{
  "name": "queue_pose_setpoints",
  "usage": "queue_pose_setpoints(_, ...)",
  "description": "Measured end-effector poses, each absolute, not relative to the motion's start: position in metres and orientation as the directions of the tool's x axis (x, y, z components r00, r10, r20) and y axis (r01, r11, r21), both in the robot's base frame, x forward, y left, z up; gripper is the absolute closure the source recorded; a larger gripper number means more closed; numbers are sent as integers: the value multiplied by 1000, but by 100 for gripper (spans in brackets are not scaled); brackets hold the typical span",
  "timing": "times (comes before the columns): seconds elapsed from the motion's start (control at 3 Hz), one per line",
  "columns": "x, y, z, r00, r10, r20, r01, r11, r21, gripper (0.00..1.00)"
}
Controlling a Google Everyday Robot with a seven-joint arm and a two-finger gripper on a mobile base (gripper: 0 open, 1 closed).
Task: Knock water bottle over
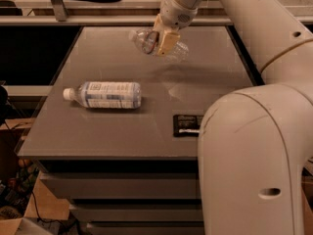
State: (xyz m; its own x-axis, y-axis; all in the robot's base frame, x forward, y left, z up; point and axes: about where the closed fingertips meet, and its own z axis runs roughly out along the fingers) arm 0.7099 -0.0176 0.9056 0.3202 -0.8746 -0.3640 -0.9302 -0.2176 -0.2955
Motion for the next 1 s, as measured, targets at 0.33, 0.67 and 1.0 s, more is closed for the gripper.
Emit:
queue_pose_setpoints(0.33,711,-15,903,301,-913,-275,-932,-221,-286,100)
queue_pose_setpoints(0.67,707,-3,894,246,-967,-60,-945,-226,-236,100)
queue_pose_setpoints(1.0,706,-5,881,185,-974,133,-957,-210,-200,100)
